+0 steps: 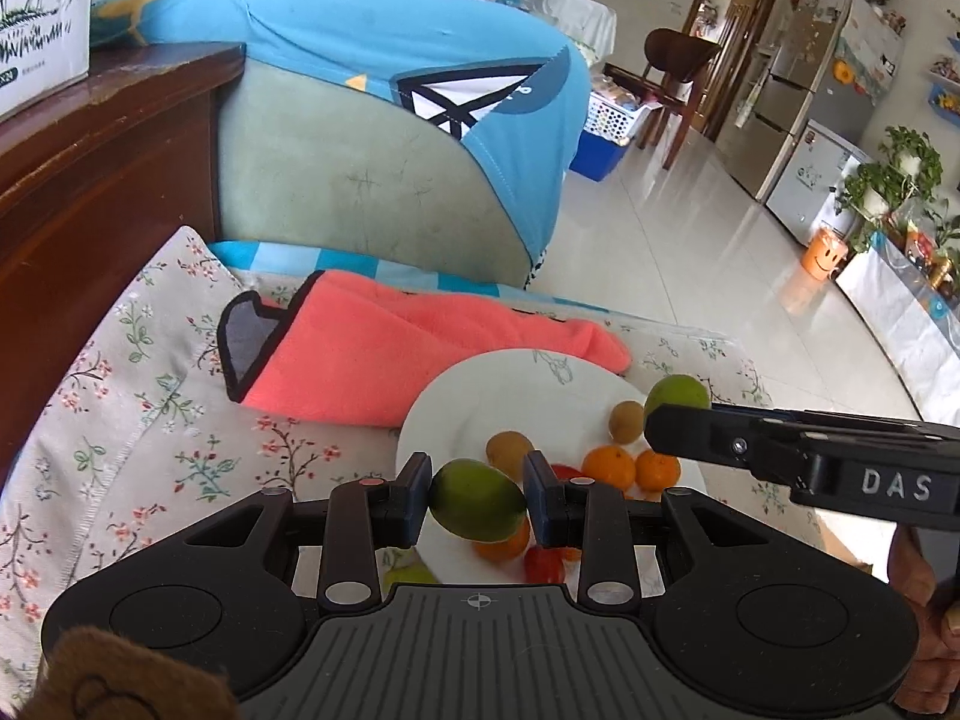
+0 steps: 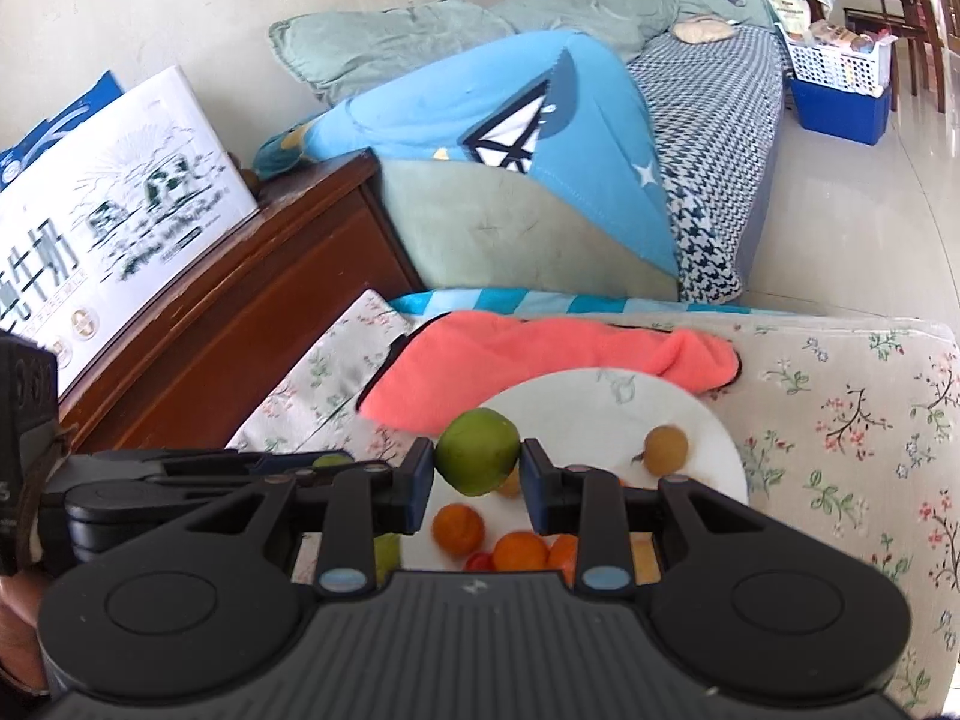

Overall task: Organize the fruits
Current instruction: 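Carry the green fruits over the plate and release them with both tools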

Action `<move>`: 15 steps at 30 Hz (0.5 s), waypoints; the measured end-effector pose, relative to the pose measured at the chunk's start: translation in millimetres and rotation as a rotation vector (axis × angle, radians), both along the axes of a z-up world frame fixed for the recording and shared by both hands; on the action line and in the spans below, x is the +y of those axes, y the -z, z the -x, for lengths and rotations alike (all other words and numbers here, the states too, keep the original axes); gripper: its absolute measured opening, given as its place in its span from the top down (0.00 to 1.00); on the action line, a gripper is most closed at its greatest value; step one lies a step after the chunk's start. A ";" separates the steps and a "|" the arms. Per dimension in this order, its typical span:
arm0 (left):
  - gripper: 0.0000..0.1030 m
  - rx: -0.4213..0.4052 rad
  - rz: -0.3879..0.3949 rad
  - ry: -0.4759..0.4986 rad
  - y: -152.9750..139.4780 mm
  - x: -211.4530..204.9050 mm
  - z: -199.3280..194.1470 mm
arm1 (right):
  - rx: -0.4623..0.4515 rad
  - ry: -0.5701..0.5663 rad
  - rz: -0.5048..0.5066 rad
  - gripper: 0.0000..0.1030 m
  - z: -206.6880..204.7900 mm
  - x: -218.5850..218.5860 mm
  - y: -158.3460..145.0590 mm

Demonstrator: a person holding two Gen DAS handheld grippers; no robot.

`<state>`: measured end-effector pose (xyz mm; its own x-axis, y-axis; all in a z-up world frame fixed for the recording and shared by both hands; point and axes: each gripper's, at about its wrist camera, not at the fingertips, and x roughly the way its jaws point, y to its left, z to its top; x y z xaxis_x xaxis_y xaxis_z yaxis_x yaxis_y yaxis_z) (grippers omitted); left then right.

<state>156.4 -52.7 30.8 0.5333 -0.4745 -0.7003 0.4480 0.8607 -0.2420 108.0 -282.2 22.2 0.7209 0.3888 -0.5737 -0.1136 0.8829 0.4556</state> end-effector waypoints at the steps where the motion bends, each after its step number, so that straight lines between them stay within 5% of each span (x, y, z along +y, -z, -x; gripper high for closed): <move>1: 0.70 0.003 0.001 -0.004 1.4 -2.1 -1.7 | 0.008 0.009 -0.009 0.70 -3.1 -2.6 2.4; 15: 0.70 0.028 -0.040 -0.060 26.5 -33.2 -15.4 | 0.111 0.073 -0.094 0.70 -34.7 -17.8 37.5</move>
